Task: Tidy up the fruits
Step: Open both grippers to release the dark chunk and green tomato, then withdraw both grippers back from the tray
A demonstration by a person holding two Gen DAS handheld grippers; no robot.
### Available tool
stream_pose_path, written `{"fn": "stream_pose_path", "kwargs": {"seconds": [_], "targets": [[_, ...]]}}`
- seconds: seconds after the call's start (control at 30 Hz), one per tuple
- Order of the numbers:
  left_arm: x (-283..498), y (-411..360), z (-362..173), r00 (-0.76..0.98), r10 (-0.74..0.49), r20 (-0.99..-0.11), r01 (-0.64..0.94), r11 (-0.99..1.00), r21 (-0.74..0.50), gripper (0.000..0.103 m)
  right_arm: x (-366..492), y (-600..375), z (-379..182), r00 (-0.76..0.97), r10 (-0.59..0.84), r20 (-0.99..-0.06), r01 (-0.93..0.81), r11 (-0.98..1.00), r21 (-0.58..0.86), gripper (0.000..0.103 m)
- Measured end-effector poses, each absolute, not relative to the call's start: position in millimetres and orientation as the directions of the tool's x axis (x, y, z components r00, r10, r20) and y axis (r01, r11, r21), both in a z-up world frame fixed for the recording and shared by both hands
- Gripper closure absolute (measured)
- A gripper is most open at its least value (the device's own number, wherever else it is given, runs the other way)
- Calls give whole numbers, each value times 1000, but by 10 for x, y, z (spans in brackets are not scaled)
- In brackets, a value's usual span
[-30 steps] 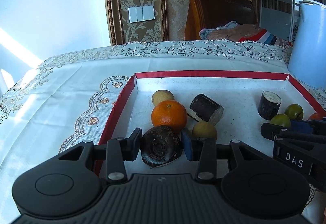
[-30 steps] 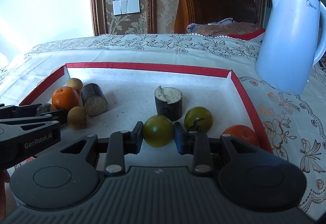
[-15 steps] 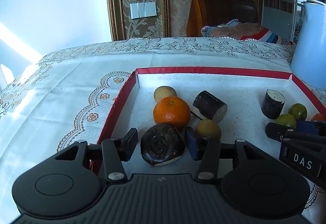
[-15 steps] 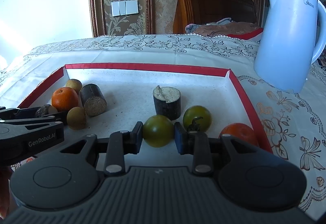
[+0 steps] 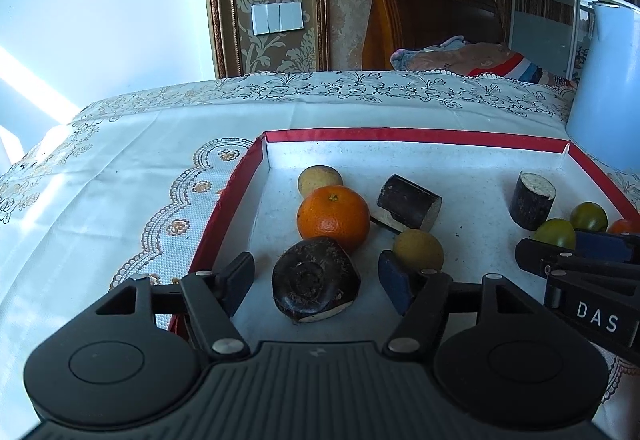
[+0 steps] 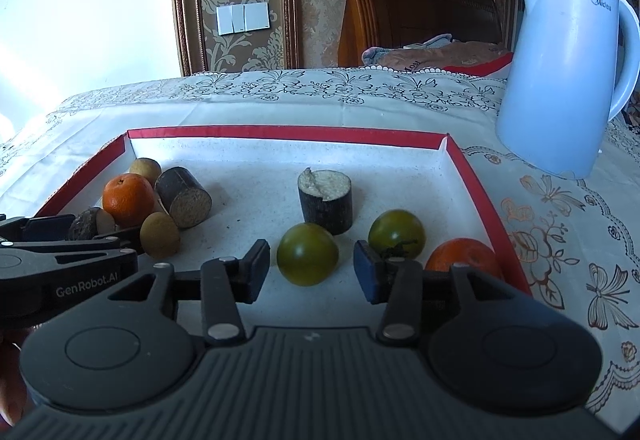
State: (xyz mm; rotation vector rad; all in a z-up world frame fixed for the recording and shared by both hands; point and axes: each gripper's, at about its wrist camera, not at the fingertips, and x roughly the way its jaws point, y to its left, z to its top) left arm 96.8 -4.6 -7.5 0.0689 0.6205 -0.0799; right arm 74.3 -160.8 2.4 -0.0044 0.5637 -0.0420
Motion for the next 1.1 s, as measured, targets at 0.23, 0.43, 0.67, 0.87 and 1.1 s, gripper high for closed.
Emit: {"fn": "stream_pose_path", "kwargs": {"seconds": [0.23,0.43,0.67,0.87,1.1], "targets": [[945,-36,-72,810,-61,-584,99,995,34,35,691,-1623,52,854,-40,-519,44,999,-6,40],[892,-20,-59,809,-77,-583,106,994,17,35,612,-1623,87,863,-34,-503,42,999,3,30],[756,-39,-29,827,-73,-557,114,993,40,35,529,-1641,119,870,-24,-493,38,999,17,26],[669,-4,11,833,-89,-546,118,993,19,35,477,-1641,126,873,-27,-486,40,999,15,23],[559,39,26,839,-81,-538,108,994,17,35,351,-1628,155,887,-25,-461,33,999,8,21]]}}
